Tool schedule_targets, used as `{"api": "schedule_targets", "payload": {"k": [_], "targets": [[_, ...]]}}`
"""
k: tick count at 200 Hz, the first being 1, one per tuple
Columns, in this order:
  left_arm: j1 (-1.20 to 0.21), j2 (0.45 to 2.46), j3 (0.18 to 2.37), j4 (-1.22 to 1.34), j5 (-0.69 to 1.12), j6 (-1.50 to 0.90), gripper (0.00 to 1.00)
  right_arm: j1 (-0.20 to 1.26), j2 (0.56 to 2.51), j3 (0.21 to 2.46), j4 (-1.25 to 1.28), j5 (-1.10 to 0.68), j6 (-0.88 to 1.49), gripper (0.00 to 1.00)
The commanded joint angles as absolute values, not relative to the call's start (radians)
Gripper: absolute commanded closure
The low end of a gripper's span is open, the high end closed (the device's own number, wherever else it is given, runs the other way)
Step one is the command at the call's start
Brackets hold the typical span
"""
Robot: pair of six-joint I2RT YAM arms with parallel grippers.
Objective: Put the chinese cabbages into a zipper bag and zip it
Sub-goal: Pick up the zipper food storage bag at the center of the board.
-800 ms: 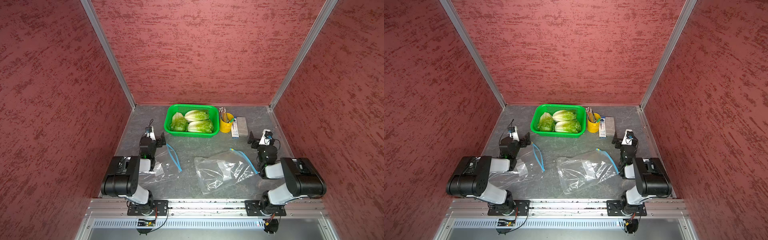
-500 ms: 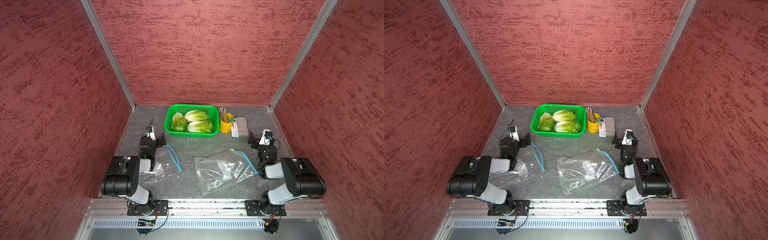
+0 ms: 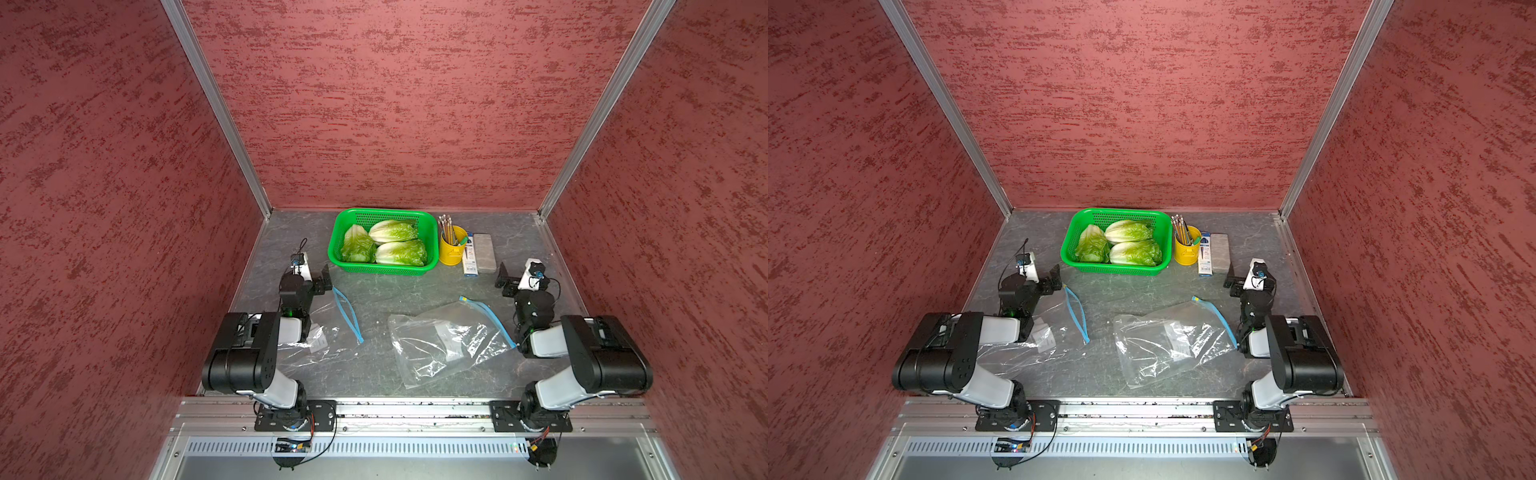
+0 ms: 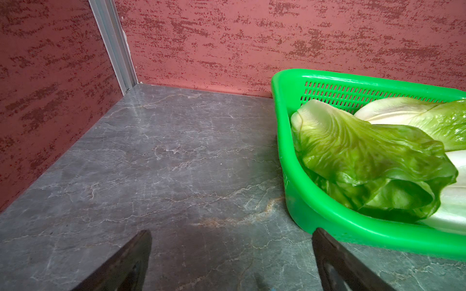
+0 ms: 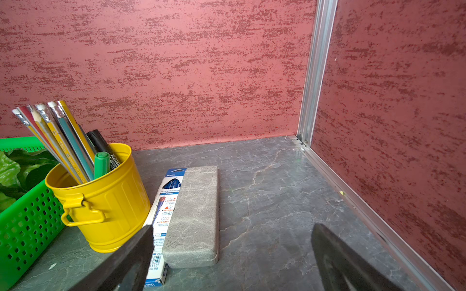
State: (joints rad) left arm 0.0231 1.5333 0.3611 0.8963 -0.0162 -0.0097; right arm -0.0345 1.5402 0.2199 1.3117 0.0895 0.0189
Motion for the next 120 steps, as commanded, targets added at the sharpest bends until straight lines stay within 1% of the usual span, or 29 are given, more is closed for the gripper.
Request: {"api": "schedule_targets", "payload": {"k": [1,69,120], "targets": [[0.023,1.533,0.377,0.897,-0.009,0.000,0.00,-0.037,1.537,0.219,1.313,0.075,0.027,0.01],[0.021,1.529,0.374,0.901,-0.009,0.001,0.00,-0.037,1.535,0.218,1.315,0.075,0.027,0.01],[0.017,1.444,0.366,0.843,0.006,0.012,0.00,-0.037,1.521,0.187,1.358,0.073,0.029,0.01]]}}
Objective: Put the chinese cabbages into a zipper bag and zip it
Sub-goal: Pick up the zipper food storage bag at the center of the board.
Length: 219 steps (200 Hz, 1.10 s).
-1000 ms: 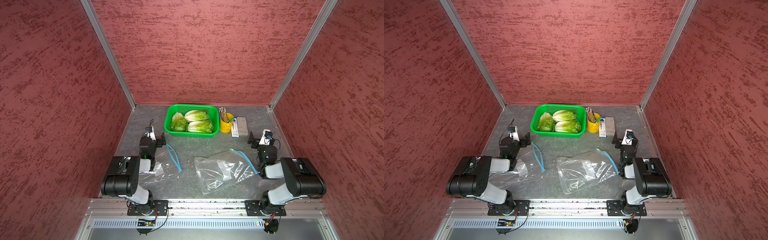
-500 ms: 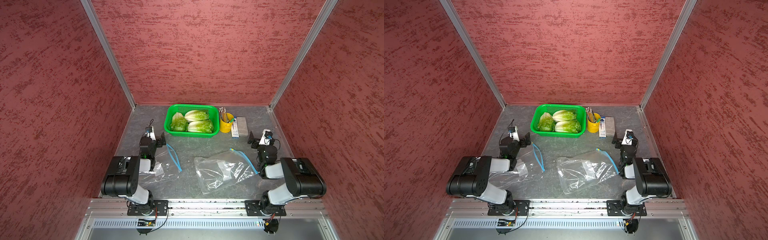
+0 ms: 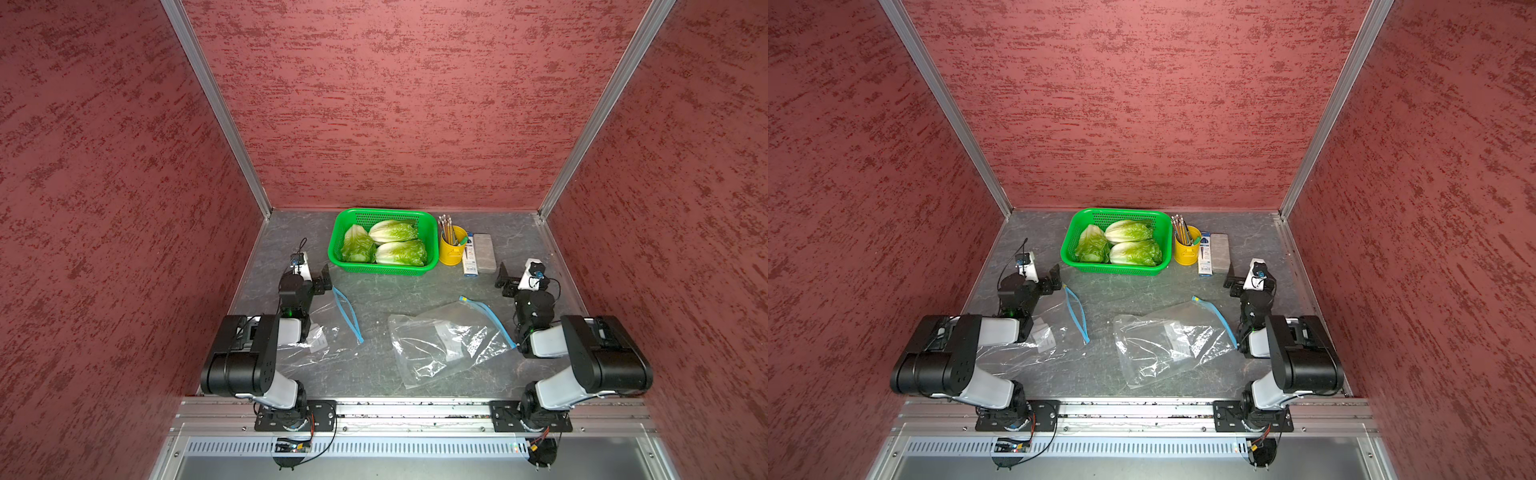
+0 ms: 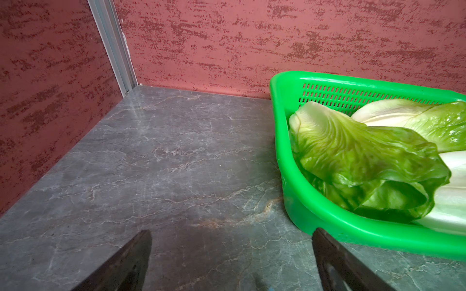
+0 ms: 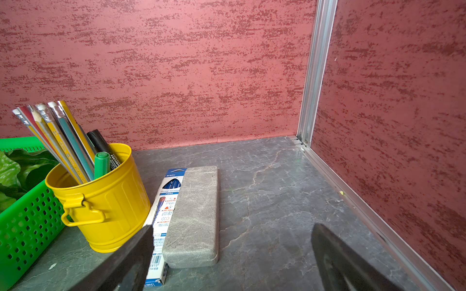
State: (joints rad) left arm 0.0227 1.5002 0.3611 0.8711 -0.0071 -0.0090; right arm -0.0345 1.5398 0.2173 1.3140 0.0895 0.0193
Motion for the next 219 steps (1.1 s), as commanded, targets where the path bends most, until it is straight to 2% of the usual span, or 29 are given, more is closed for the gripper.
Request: {"api": "schedule_targets", "payload": {"k": [1,46,77,114,136,170,192,219], "targets": [[0.016,1.441,0.366,0.841,0.006,0.012,0.00,-0.037,1.520,0.186,1.360,0.074,0.029,0.01],[0.017,1.303,0.338,0.749,0.014,-0.008,0.00,-0.037,1.459,0.153,1.354,0.097,0.038,0.01],[0.023,1.205,0.345,0.653,0.028,-0.047,0.00,-0.037,1.349,0.133,1.304,0.156,0.065,0.01],[0.054,1.092,0.411,0.491,0.121,-0.147,0.00,-0.037,1.187,0.190,1.065,0.179,0.122,0.01],[0.075,1.005,0.494,0.287,0.125,-0.278,0.00,-0.037,1.091,0.274,0.803,0.258,0.250,0.01],[0.110,0.910,0.549,0.168,0.187,-0.446,0.00,-0.037,1.033,0.377,0.488,0.320,0.452,0.01],[0.136,0.877,0.517,0.166,0.180,-0.592,0.00,-0.037,1.003,0.368,0.478,0.196,0.499,0.01],[0.170,0.900,0.567,0.038,0.256,-0.612,0.00,-0.038,1.001,0.416,0.383,0.075,0.541,0.01]]}}
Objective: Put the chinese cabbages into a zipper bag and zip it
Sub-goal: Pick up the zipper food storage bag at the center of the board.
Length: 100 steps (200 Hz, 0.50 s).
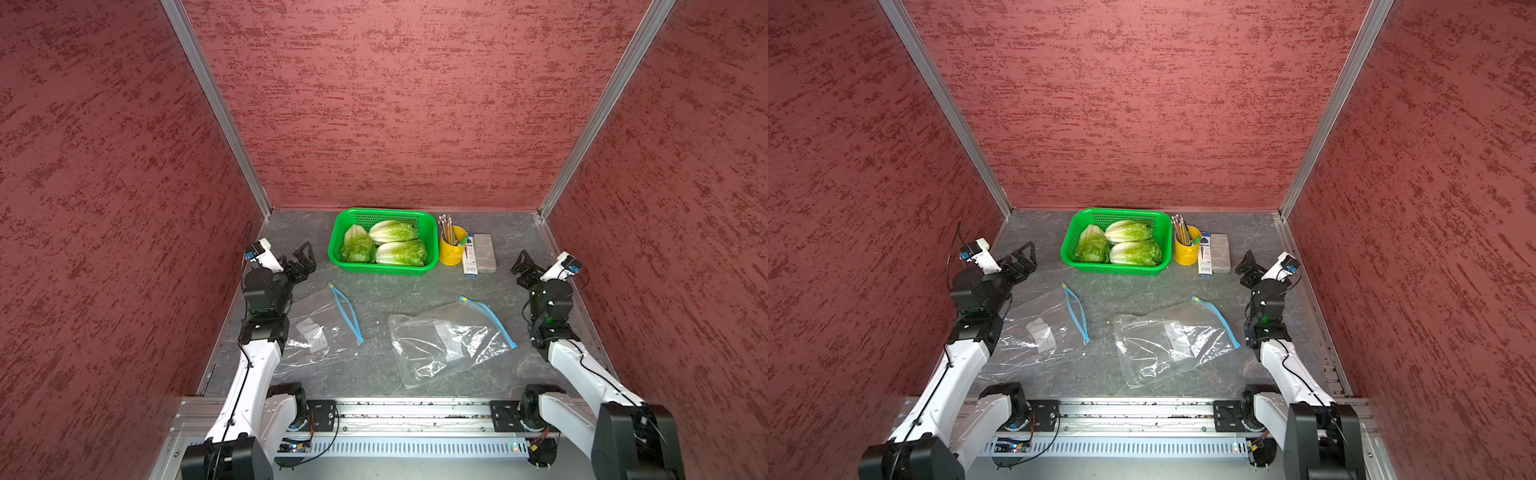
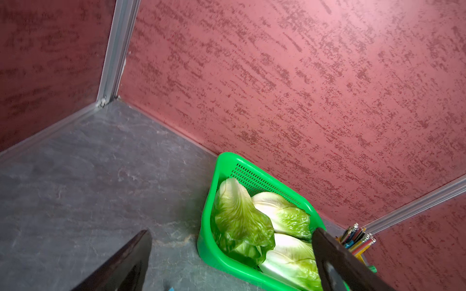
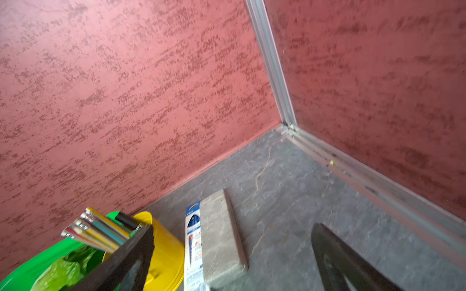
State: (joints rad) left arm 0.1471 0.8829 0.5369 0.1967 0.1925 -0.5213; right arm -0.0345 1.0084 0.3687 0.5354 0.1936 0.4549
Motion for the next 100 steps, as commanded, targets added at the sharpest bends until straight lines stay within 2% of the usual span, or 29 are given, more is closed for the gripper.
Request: {"api": "schedule_targets", "payload": {"k": [1,44,100], "targets": [[0.170,0.900,0.570,0.034,0.257,-0.611,0.00,-0.037,1.001,0.418,0.380,0.071,0.542,0.01],[0.124,0.875,0.593,-0.095,0.208,-0.592,0.00,-0.037,1.023,0.476,0.273,0.019,0.608,0.01],[-0.072,0.830,0.662,-0.342,0.009,-0.557,0.00,-0.034,1.042,0.570,0.140,-0.165,0.613,0.01]]}}
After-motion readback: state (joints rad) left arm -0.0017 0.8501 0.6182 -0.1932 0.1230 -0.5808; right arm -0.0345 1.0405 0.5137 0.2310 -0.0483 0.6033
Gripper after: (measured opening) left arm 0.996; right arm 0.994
